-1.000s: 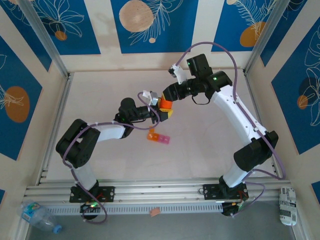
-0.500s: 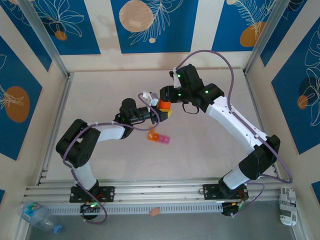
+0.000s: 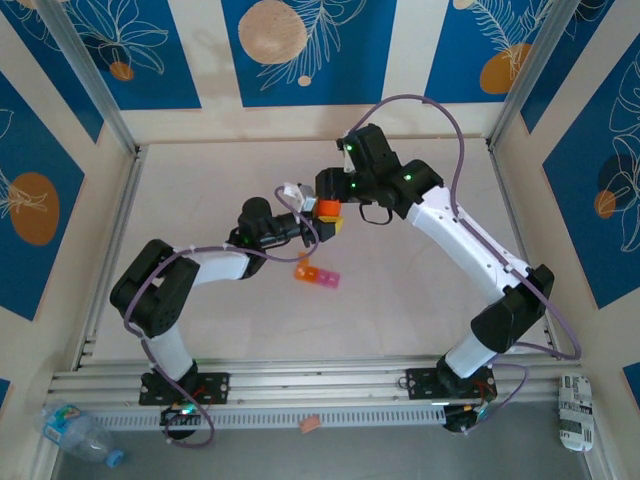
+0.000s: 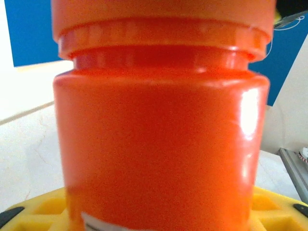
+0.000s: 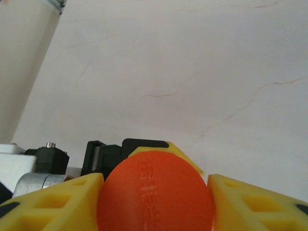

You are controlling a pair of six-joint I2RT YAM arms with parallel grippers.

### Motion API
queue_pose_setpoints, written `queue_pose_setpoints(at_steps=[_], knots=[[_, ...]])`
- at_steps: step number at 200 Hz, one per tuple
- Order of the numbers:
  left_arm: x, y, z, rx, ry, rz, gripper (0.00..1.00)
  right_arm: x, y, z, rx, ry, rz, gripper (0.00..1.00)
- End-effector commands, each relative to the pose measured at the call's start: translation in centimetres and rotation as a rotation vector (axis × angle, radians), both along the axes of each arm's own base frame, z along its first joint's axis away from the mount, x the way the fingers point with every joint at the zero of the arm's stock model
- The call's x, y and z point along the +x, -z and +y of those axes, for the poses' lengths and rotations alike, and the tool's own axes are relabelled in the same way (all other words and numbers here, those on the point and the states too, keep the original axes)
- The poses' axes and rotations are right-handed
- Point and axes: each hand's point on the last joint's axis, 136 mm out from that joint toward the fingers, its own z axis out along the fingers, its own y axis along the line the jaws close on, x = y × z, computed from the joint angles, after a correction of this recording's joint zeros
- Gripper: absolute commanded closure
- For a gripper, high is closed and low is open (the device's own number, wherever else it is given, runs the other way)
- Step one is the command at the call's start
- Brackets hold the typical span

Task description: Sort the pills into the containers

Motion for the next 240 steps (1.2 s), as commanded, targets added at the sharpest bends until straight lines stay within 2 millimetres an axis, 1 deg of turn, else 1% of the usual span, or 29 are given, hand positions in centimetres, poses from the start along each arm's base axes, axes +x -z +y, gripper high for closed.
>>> queue_pose_setpoints(at_steps=[1,18,32,51,70,78,91,101,117,134,148,168,191,218,240], knots=[[0.1,-4.9,0.5,-0.093,-0.034,-0.123,1.0,-1.9,-1.9,0.4,0.079,-0.084,0.075,0.31],[-0.1,-4.6,0.4,-0.09,-0.023,-0.117,1.0,-1.9,-4.5,-0.3,0.13,-0.098,0.03,0.19],[-0.2,-4.5,0.4,-0.088,-0.017,-0.117,1.0,-2.4,-6.2,-0.8,0.162,-0.122,-0.005,0.13],[-0.4,-4.4,0.3,-0.084,-0.002,-0.115,1.0,-2.9,-7.8,-1.2,0.18,-0.173,-0.063,0.09],[-0.8,-4.3,0.2,-0.078,0.024,-0.112,1.0,-3.0,-8.3,-1.7,0.164,-0.25,-0.124,0.09],[-1.0,-4.2,0.1,-0.074,0.039,-0.106,1.0,-3.0,-8.3,-1.9,0.142,-0.295,-0.156,0.1],[-1.4,-4.2,-0.1,-0.067,0.072,-0.096,1.0,-3.0,-7.6,-2.1,0.096,-0.369,-0.189,0.11],[-1.8,-4.1,-0.2,-0.062,0.105,-0.083,1.0,-3.2,-6.9,-2.1,0.06,-0.432,-0.207,0.12],[-2.3,-4.1,-0.4,-0.054,0.155,-0.062,1.0,-3.1,-5.7,-2.3,0.006,-0.485,-0.214,0.13],[-2.6,-4.0,-0.5,-0.047,0.191,-0.041,1.0,-2.7,-5.0,-2.7,-0.012,-0.495,-0.201,0.15],[-2.7,-4.0,-0.4,-0.045,0.206,-0.03,1.0,-2.7,-4.9,-2.7,0.003,-0.505,-0.19,0.15],[-2.8,-4.0,-0.5,-0.044,0.221,-0.017,1.0,-3.0,-4.5,-2.4,0.018,-0.527,-0.168,0.15],[-2.9,-4.0,-0.7,-0.046,0.238,-0.006,1.0,-3.0,-3.6,-2.2,0.022,-0.541,-0.131,0.15],[-2.8,-4.0,-0.8,-0.047,0.246,0.0,1.0,-2.8,-2.5,-2.0,0.024,-0.545,-0.099,0.15],[-2.9,-4.0,-0.8,-0.048,0.25,0.002,1.0,-2.6,-2.0,-1.8,0.029,-0.544,-0.081,0.15]])
